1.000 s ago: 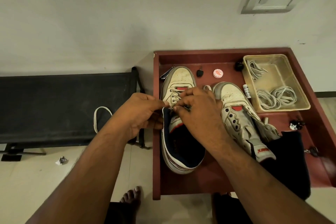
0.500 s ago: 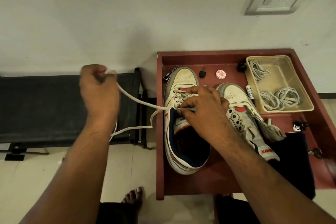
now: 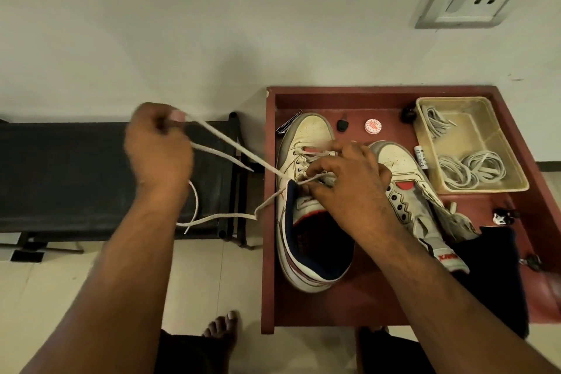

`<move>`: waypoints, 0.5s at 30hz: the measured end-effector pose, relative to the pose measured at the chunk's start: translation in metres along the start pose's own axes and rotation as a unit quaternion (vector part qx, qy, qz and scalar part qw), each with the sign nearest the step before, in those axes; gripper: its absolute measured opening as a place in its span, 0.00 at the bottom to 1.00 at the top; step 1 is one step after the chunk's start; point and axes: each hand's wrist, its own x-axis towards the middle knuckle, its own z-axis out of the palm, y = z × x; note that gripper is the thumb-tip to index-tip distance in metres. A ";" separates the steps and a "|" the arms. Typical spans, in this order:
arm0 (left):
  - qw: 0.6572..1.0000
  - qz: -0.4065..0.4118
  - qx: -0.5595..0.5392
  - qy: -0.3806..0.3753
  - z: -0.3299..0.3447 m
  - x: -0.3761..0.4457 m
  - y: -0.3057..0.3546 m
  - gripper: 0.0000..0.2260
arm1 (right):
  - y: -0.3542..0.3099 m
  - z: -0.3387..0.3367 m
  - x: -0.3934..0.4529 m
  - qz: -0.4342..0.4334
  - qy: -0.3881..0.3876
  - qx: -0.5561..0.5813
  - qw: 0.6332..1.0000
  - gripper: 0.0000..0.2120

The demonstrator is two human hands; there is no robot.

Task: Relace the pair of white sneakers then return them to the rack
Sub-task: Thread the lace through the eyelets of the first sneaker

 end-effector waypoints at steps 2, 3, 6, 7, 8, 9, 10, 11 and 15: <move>0.993 -0.067 -0.072 0.068 -0.006 0.003 -0.003 0.06 | 0.000 -0.001 -0.001 0.003 0.006 -0.001 1.000 0.14; 0.993 -0.072 -0.084 0.045 -0.005 0.000 -0.003 0.10 | 0.000 -0.001 -0.001 0.004 0.007 -0.001 1.000 0.16; 0.978 0.016 -0.047 -0.204 0.008 -0.019 0.007 0.18 | 0.000 -0.004 -0.002 0.007 0.005 -0.009 1.000 0.23; 0.946 0.029 -0.022 -0.321 0.013 -0.028 0.015 0.17 | 0.001 -0.006 -0.002 0.009 0.006 -0.013 1.000 0.25; 0.906 0.039 0.019 -0.422 0.016 -0.035 0.019 0.16 | 0.002 -0.008 -0.002 0.013 0.009 -0.014 1.000 0.26; 0.867 0.055 0.074 -0.490 0.020 -0.042 0.021 0.14 | 0.004 -0.011 -0.002 0.018 0.012 -0.012 1.000 0.27; 0.841 0.073 0.131 -0.519 0.023 -0.046 0.019 0.12 | 0.005 -0.014 -0.002 0.023 0.014 -0.008 1.000 0.26; 0.831 0.084 0.169 -0.523 0.025 -0.048 0.017 0.09 | 0.005 -0.016 -0.001 0.027 0.013 -0.005 1.000 0.25; 0.845 0.079 0.172 -0.500 0.021 -0.043 0.017 0.01 | 0.008 -0.017 0.002 0.050 -0.013 0.008 0.999 0.13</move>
